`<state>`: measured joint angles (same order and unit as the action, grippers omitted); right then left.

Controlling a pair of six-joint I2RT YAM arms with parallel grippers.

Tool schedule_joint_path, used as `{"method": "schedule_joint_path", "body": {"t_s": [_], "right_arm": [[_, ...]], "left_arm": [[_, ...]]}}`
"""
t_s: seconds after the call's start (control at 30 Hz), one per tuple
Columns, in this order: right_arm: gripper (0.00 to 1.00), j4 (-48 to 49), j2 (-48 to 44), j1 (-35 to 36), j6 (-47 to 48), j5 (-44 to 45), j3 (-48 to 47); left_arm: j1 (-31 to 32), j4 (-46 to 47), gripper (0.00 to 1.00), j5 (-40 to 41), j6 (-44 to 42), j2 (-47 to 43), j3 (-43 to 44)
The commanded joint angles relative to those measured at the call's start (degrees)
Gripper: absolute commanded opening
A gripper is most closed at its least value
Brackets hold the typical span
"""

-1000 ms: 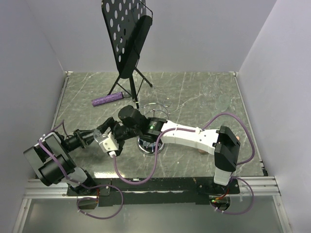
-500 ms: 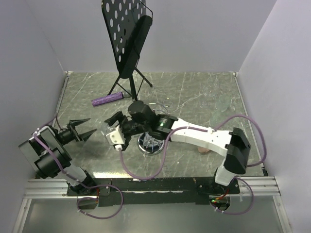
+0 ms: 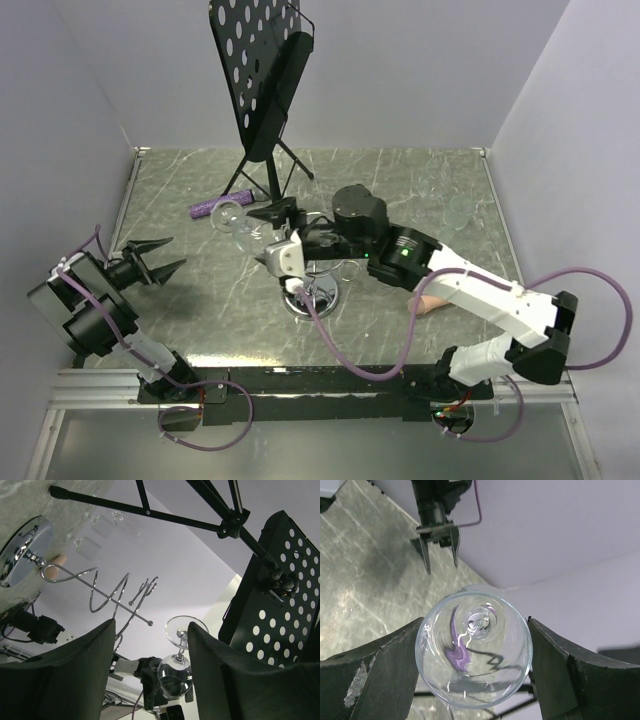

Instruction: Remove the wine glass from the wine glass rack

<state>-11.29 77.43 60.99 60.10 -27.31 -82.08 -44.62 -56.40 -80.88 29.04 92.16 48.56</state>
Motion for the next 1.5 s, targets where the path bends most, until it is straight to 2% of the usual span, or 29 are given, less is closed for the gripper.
{"method": "schedule_joint_path", "body": {"t_s": [0.0,0.27,0.5,1.0,1.17,1.47], "right_arm": [[0.48,-0.7,-6.9,-2.4,-0.4,2.1,-1.2],[0.47,-5.3,-15.5,-8.5,-3.1,7.9,0.3],[0.46,-3.7,-17.1,-17.0,-7.9,11.2,2.8],[0.41,-1.5,-1.9,-38.7,-27.2,6.6,-2.0],[0.40,-0.9,3.5,-42.7,-33.3,4.0,-3.3],[0.40,0.6,8.0,-47.8,-39.8,2.1,-1.2]], "left_arm": [[-0.6,-1.5,0.63,0.9,-2.8,1.0,3.6],[-0.7,0.6,0.63,2.4,-1.7,2.7,3.7],[-0.7,0.5,0.63,4.5,-2.3,4.2,4.6],[-0.7,0.0,0.63,5.5,-2.8,2.2,3.1],[-0.8,-0.2,0.63,5.6,-2.9,1.4,2.7],[-0.8,-0.5,0.63,6.3,-3.4,0.1,2.4]]}}
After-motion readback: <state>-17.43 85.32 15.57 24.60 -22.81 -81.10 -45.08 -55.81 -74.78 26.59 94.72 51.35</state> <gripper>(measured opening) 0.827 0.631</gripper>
